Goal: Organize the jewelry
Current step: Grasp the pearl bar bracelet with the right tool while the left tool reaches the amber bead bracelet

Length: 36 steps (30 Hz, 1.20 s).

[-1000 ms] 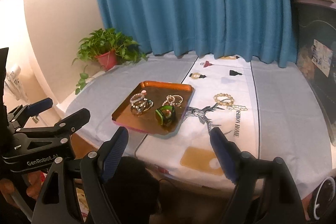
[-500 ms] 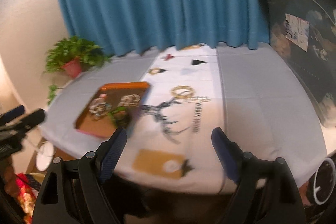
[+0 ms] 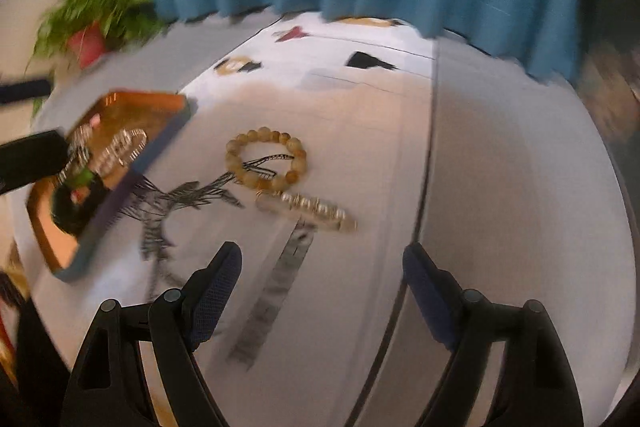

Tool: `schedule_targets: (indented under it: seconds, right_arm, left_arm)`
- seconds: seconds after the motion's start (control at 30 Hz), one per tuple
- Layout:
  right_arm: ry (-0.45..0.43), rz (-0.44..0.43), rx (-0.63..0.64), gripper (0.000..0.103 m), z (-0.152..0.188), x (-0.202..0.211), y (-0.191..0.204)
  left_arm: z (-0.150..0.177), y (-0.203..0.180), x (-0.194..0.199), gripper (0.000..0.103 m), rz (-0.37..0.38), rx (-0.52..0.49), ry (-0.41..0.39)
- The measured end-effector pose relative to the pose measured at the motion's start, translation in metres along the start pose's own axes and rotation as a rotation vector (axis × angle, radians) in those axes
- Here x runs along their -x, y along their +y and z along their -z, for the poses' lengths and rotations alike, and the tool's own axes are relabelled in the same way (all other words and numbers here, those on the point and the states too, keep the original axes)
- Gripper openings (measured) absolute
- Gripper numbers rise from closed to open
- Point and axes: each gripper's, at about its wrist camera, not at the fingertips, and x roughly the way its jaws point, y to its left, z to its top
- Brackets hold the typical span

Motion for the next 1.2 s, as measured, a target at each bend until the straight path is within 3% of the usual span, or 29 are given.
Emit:
schedule_targets:
  seconds: [0.17, 0.23, 0.3, 0.33, 0.57, 0.73, 0.8, 0.87, 0.9, 0.93, 1.0, 1.07, 1.13, 1.2]
  right_arm:
    - [0.059, -0.047, 0.19, 0.081, -0.015, -0.037, 0.004]
    - [0.046, -0.108, 0.18, 0.042, -0.018, -0.04, 0.0]
    - [0.018, -0.101, 0.126, 0.015, -0.017, -0.037, -0.01]
    - [0.019, -0.091, 0.098, 0.012, -0.015, -0.036, -0.015]
    - [0.032, -0.025, -0.172, 0.012, 0.011, -0.014, -0.053]
    - [0.008, -0.016, -0.257, 0.012, 0.021, -0.008, -0.065]
    - [0.004, -0.022, -0.274, 0.012, 0.021, -0.008, -0.067]
    - [0.001, -0.025, -0.282, 0.012, 0.021, -0.009, -0.067]
    - [0.0, -0.025, -0.282, 0.012, 0.021, -0.009, -0.067]
    - [-0.001, -0.024, -0.282, 0.012, 0.021, -0.01, -0.067]
    - [-0.003, -0.024, -0.286, 0.012, 0.021, -0.01, -0.066]
    - [-0.002, -0.023, -0.291, 0.012, 0.021, -0.011, -0.064]
    - [-0.007, -0.023, -0.297, 0.012, 0.021, -0.01, -0.062]
    - [-0.024, -0.019, -0.307, 0.012, 0.02, -0.005, -0.061]
  left_arm:
    - [-0.007, -0.004, -0.03, 0.102, 0.027, -0.026, 0.036]
    - [-0.006, -0.006, -0.037, 0.102, 0.025, -0.045, 0.041]
    - [-0.007, -0.009, -0.044, 0.102, 0.031, -0.063, 0.044]
    - [-0.007, -0.012, -0.047, 0.102, 0.039, -0.072, 0.046]
    - [-0.02, -0.039, -0.074, 0.102, 0.185, -0.156, 0.11]
    - [-0.043, -0.046, -0.112, 0.102, 0.216, -0.114, 0.199]
    - [-0.05, -0.043, -0.129, 0.094, 0.232, -0.051, 0.247]
    - [-0.054, -0.037, -0.148, 0.064, 0.248, 0.029, 0.32]
    - [-0.055, -0.035, -0.147, 0.061, 0.23, 0.05, 0.301]
    - [-0.056, -0.035, -0.145, 0.039, 0.233, 0.06, 0.291]
    - [-0.057, -0.037, -0.144, 0.016, 0.215, 0.061, 0.295]
    - [-0.054, -0.037, -0.139, 0.014, 0.216, 0.069, 0.282]
    - [-0.053, -0.037, -0.127, 0.0, 0.222, 0.065, 0.238]
    - [-0.054, -0.034, -0.113, 0.0, 0.24, 0.085, 0.212]
